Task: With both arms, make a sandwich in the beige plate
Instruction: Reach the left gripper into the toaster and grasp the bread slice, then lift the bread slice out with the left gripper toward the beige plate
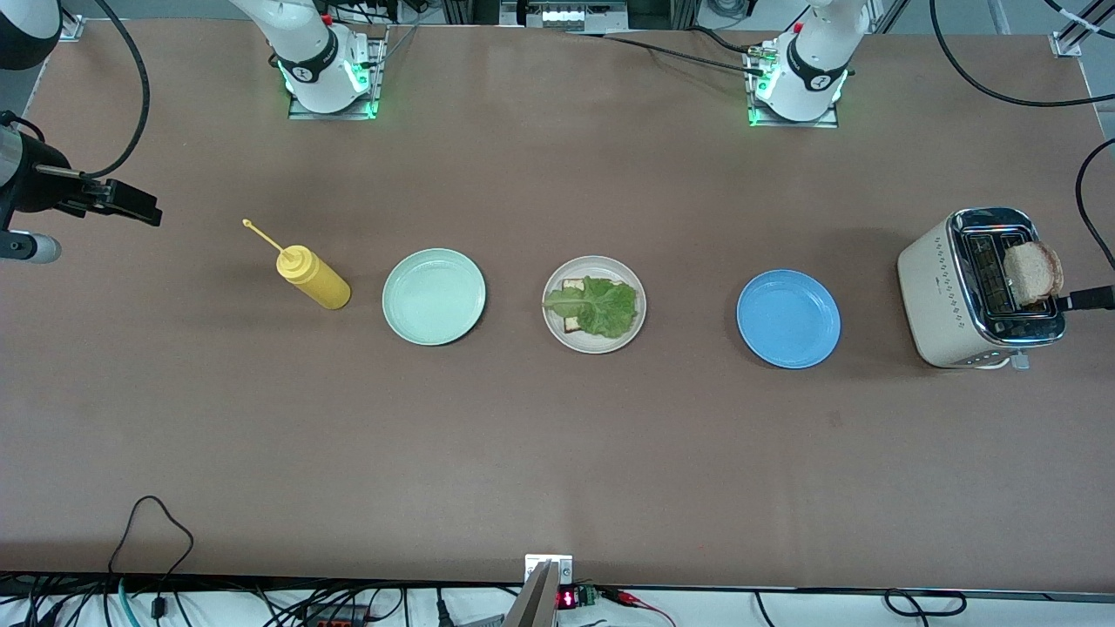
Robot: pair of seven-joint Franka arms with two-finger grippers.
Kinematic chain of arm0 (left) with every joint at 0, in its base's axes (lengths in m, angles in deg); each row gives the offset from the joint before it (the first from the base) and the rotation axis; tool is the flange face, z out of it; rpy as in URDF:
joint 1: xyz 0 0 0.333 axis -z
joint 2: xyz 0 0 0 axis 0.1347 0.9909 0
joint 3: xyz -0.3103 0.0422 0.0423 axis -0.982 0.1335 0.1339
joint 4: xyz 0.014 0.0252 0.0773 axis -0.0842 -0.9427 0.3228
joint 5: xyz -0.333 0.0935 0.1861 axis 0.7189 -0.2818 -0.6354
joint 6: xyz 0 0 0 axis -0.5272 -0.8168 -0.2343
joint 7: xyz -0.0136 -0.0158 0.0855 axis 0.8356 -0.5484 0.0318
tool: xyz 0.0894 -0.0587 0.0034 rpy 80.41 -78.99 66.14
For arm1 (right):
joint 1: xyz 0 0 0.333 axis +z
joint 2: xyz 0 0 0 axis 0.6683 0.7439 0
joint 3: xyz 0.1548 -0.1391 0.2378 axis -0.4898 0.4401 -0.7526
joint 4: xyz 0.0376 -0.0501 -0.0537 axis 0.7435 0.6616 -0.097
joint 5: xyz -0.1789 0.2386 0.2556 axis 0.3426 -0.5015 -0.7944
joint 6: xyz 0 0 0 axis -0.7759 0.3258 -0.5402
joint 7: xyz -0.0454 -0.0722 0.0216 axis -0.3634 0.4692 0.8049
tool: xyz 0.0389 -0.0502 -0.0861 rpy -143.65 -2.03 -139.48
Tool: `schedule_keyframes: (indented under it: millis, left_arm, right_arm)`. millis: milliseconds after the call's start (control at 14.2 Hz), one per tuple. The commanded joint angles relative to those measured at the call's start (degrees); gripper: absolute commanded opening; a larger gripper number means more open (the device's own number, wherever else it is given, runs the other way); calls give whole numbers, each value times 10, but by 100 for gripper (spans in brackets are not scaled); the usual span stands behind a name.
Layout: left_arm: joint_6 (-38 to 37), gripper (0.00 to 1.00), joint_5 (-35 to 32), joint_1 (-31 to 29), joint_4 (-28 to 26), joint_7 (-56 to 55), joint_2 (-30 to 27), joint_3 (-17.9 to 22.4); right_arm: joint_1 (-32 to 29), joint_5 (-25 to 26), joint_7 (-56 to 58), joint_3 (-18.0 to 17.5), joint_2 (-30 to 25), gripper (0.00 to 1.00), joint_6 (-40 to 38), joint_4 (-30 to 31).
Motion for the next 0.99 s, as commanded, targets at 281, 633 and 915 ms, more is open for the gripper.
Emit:
schedule_keyframes:
  millis: [281,633,915]
  left_arm:
    - [-64,100,9,0,-12,8,-10,-10]
    - [-63,89,8,-10,-28,15,-9,-9]
    - [-74,54,8,-11,-27,10,-10,-9]
  right_arm:
    - [5,-9,-3,-19,-20,100,-2,7]
    - [-33,-9,1,-13,-17,100,0,10]
    - [-34,-7,1,-14,-17,100,2,9]
